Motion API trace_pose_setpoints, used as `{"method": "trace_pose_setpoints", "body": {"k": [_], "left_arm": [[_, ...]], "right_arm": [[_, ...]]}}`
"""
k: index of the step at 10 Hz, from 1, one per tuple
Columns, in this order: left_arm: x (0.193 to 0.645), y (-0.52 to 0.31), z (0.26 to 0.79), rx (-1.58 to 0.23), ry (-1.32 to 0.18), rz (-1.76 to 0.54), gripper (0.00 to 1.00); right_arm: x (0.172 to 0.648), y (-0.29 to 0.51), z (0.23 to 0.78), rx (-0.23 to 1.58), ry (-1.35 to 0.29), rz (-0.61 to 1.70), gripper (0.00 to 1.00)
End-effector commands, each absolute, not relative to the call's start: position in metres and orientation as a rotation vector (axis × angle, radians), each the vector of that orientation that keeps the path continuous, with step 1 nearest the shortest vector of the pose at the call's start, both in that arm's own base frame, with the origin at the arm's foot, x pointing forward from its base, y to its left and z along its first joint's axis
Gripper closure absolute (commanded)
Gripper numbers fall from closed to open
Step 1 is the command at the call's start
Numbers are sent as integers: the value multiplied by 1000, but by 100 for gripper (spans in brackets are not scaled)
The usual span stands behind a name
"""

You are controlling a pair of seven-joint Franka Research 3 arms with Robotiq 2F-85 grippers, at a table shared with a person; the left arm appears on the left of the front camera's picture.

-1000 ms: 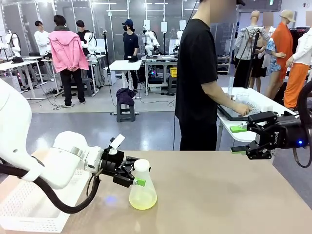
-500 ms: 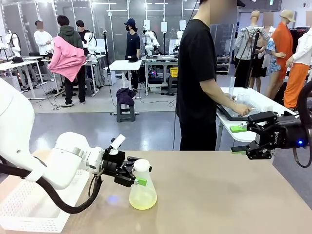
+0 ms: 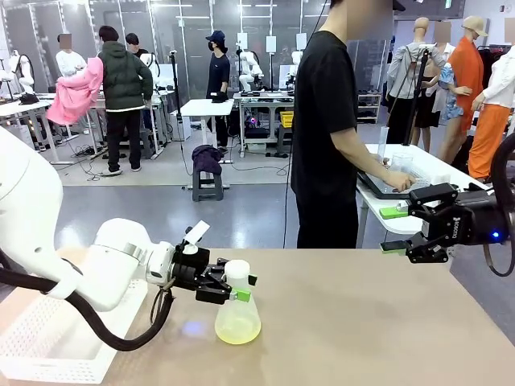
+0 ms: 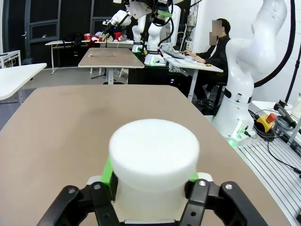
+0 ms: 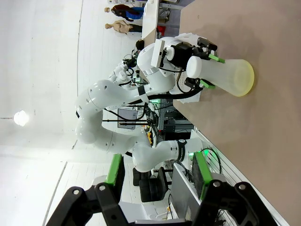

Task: Prepare the solutions needed for the experiment.
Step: When the human places the Big flask in the center of the table, pick up the Big flask and place it in the left Organizing basket.

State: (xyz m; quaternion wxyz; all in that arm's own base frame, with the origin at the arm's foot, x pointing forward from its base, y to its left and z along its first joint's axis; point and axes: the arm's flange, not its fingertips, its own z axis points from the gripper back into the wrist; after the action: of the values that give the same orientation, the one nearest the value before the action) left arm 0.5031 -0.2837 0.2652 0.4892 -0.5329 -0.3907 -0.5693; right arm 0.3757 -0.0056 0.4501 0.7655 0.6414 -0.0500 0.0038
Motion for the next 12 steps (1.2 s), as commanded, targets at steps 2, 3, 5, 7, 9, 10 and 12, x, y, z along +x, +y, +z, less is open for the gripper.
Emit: {"method": "trace_pose_setpoints", "body": {"k": [2, 3, 5, 7, 9, 10, 12], "left_arm": [[510, -292, 259, -1323, -988, -1370, 62], [510, -292, 259, -1321, -986, -1371, 73], [508, -290, 259, -1313, -987, -1377, 92], [508, -290, 260, -1307, -990, -1382, 100], [509, -291, 261, -1304, -987, -1385, 87], [507, -290, 264, -1301, -996, -1411, 87], [505, -286, 272, -1272, -968, -1405, 87]], "right_arm": [[375, -6, 452, 1399, -110, 17, 26], [375, -6, 452, 1399, -110, 17, 26], [375, -6, 452, 1399, -110, 17, 26], [375, -6, 452, 1399, -110, 17, 26], [375, -6, 452, 1399, -110, 17, 26], [375, -6, 452, 1399, -110, 17, 26], [375, -6, 452, 1399, -110, 17, 26]]}}
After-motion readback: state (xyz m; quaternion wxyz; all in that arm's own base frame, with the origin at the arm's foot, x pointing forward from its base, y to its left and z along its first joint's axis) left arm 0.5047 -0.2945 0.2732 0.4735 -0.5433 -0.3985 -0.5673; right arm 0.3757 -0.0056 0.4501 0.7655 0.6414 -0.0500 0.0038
